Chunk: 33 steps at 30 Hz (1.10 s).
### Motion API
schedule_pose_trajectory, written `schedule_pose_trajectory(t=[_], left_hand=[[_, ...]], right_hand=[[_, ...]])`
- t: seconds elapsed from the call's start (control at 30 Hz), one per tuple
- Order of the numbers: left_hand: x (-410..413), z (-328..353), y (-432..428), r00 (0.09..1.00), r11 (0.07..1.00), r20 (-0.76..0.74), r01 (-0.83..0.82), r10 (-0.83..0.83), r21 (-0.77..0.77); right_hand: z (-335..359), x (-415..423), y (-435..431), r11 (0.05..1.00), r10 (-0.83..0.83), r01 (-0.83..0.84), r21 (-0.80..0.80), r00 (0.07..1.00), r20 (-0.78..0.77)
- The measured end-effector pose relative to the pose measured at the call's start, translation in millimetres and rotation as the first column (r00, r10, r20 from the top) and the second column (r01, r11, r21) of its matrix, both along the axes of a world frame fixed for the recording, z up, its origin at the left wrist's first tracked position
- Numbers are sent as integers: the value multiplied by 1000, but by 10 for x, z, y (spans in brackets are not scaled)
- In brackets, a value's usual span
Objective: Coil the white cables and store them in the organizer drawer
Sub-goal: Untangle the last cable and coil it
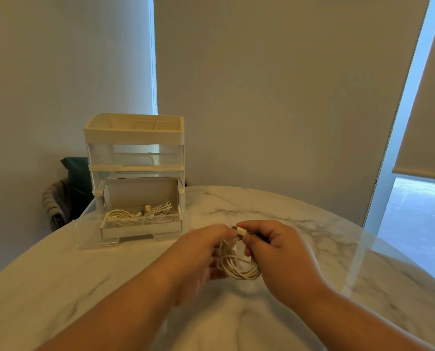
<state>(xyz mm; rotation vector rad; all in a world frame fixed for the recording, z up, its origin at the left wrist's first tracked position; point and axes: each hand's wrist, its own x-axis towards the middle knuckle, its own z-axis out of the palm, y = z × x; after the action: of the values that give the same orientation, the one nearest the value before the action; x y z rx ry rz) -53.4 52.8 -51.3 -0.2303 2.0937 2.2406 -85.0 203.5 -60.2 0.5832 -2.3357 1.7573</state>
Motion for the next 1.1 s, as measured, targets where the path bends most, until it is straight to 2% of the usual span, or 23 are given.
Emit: schedule_pose_trajectory(t=[0.07, 0.13, 0.4, 0.5, 0.63, 0.8, 1.03, 1.1], left_hand=[[7, -24, 7, 1000, 993, 4, 8, -8, -119], [-12, -48, 17, 999, 989, 34, -26, 31, -143], [-1, -35, 88, 996, 996, 21, -84, 85, -28], [13, -28, 80, 998, 995, -4, -58, 58, -78], [37, -5, 78, 998, 996, -11, -61, 60, -67], [63, 16, 99, 997, 997, -7, -78, 79, 18], [66, 24, 144, 988, 987, 36, -149, 147, 60], [75, 30, 164, 990, 979, 45, -140, 135, 150]], right_hand=[[-3, 1, -4, 1000, -4, 4, -15, 1000, -2], [4, 11, -4, 999, -15, 14, -29, 1000, -4], [26, 15, 11, 999, -30, 30, -42, 999, -15], [43, 10, 30, 999, -36, 36, -40, 999, -17], [58, 16, 37, 999, -26, 25, -46, 999, -22], [43, -2, 24, 999, -27, 26, -27, 999, -45], [-20, -53, -16, 1000, -14, 14, -19, 999, -39], [-34, -67, -35, 1000, -14, 13, -22, 999, -36]])
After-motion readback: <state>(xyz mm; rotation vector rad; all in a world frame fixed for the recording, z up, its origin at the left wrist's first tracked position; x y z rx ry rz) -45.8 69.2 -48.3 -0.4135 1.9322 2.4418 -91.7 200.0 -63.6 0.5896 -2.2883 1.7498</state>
